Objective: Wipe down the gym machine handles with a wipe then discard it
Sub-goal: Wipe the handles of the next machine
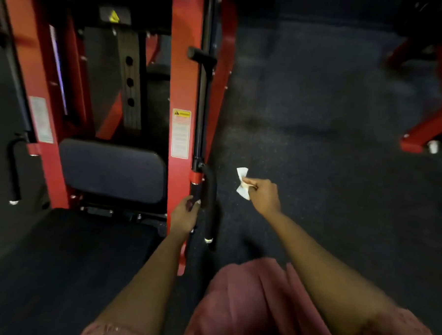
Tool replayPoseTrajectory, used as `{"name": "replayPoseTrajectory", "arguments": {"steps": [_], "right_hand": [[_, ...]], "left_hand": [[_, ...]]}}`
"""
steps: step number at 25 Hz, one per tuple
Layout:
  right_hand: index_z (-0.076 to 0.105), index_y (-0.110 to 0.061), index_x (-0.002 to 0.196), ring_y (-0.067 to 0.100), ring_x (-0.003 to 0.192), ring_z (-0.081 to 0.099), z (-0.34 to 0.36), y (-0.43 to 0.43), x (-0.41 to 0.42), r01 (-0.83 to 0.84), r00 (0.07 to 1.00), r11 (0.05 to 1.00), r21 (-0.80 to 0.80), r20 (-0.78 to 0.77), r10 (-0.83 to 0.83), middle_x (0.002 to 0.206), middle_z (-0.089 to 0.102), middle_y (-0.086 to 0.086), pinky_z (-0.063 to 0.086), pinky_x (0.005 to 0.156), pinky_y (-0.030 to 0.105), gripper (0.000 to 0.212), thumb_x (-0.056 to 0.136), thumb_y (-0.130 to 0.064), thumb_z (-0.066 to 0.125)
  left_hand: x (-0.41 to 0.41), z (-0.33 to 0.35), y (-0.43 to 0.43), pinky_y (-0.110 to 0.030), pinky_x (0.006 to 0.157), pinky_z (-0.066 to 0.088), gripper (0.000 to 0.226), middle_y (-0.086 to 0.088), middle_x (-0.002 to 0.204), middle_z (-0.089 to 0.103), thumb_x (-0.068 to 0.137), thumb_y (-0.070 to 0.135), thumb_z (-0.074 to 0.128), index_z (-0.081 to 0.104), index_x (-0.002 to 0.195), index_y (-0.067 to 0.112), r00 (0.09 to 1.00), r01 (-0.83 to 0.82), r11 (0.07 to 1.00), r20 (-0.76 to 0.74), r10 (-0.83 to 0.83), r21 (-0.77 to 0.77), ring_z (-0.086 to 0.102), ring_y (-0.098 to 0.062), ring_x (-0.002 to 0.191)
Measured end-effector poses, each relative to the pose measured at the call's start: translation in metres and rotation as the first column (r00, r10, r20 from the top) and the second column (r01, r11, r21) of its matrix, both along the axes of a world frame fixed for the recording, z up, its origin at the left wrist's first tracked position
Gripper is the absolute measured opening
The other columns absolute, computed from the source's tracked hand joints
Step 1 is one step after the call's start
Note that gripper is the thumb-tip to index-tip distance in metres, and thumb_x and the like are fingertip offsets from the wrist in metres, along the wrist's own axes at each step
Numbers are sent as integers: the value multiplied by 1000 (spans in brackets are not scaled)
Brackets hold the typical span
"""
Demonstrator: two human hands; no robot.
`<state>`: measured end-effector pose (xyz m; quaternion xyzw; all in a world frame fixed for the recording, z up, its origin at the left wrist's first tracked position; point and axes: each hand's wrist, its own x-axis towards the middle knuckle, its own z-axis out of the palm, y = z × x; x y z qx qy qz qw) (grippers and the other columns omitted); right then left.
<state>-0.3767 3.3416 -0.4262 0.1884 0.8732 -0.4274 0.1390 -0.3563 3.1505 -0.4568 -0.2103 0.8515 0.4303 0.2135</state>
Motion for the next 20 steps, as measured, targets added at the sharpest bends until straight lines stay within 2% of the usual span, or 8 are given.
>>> {"name": "replayPoseTrajectory", "arguments": {"steps": [4, 6, 8, 11, 13, 15, 18, 20], "right_hand": [[64, -17, 116, 14, 95, 60, -110, 3, -38, 97, 995, 993, -60, 7, -97, 117, 65, 6, 45, 74, 17, 40, 86, 1, 45], [63, -14, 116, 6, 81, 57, -157, 3, -56, 117, 993, 989, -96, 9, -116, 114, 67, 6, 38, 59, 3, 36, 87, 1, 48], [63, -15, 116, -2, 66, 50, -192, 2, -72, 138, 990, 982, -132, 9, -138, 111, 68, 6, 37, 51, 0, 35, 88, 1, 48], [62, -14, 118, -11, 47, 45, -215, -4, -96, 96, 995, 982, -165, -21, -101, 101, 69, 4, 34, 48, -2, 36, 88, 1, 48], [62, -14, 118, -18, 57, 47, -222, -16, -117, 31, 993, 984, -173, -104, -50, 112, 67, 2, 36, 56, -3, 37, 88, 3, 49], [62, -15, 118, -7, 81, 53, -225, -31, -138, -54, 982, 985, -163, -185, 23, 118, 64, 1, 36, 65, -3, 39, 87, 5, 48], [62, -14, 118, 6, 101, 59, -231, -51, -153, -223, 953, 961, -166, -242, 179, 122, 62, 0, 42, 83, 6, 42, 86, 8, 45], [62, -10, 117, 10, 112, 57, -241, -57, -149, -299, 921, 945, -135, -298, 249, 124, 61, 4, 39, 97, 10, 44, 83, 14, 45]], "left_hand": [[-44, -114, 14, -29, 103, 36, 39, -8, 126, 56, 93, 26, 54, 50, 128, 9, 980, -192, 967, 76, 182, 164, 51, -23, 121], [-63, -167, 22, -31, 106, 36, 44, -6, 129, 54, 93, 28, 54, 46, 132, 11, 975, -219, 957, 90, 205, 192, 50, -22, 122], [-79, -208, 28, -36, 108, 35, 45, -5, 132, 53, 92, 31, 54, 45, 133, 15, 967, -253, 938, 90, 238, 238, 49, -21, 122], [-92, -238, 36, -38, 106, 38, 41, -1, 125, 58, 92, 35, 54, 50, 129, 20, 956, -288, 907, 43, 290, 306, 52, -19, 118], [-96, -246, 39, -34, 101, 42, 36, 4, 114, 62, 91, 33, 55, 54, 124, 20, 938, -330, 873, 17, 347, 358, 56, -16, 112], [-98, -247, 40, -32, 99, 44, 30, 7, 110, 64, 90, 31, 57, 57, 118, 19, 918, -368, 836, 15, 396, 406, 58, -13, 109], [-98, -245, 39, -29, 96, 46, 27, 4, 112, 66, 89, 26, 59, 59, 116, 20, 910, -375, 803, 18, 415, 464, 61, -10, 105], [-98, -248, 35, -28, 95, 47, 27, 5, 112, 66, 89, 27, 59, 60, 115, 23, 923, -344, 810, 15, 383, 474, 61, -8, 104]]}}
